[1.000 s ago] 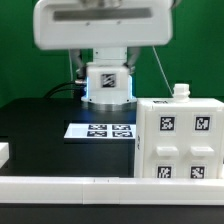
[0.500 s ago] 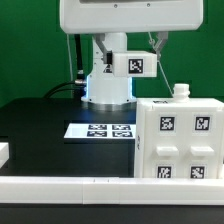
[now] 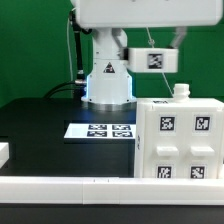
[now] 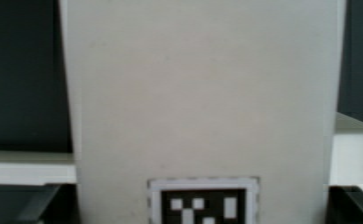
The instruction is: Assemble cabinet
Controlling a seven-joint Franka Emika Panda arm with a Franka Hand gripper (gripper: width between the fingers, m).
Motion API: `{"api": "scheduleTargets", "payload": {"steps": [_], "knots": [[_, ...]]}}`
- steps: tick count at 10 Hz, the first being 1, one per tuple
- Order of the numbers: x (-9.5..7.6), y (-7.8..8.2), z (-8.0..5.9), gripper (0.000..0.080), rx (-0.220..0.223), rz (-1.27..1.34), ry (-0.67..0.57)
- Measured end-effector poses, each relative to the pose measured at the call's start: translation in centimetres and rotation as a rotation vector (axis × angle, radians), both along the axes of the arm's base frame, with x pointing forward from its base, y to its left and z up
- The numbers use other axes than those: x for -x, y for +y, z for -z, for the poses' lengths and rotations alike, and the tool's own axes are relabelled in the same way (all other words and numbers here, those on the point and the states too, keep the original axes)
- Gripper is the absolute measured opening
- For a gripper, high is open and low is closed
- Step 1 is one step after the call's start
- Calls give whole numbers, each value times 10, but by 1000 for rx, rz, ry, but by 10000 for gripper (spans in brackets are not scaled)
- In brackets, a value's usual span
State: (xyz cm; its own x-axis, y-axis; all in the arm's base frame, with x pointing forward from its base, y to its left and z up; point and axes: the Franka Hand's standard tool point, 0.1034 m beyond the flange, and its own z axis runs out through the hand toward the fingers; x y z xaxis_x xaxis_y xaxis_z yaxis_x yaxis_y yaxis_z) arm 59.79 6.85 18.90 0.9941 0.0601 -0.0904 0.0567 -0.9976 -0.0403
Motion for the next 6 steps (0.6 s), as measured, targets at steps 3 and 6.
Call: {"api": "scheduleTargets", "payload": {"steps": [3,6], "knots": [[-6,18,3,553,-3,2,-4],[-25,24,10,553,0,-3,-16]]}}
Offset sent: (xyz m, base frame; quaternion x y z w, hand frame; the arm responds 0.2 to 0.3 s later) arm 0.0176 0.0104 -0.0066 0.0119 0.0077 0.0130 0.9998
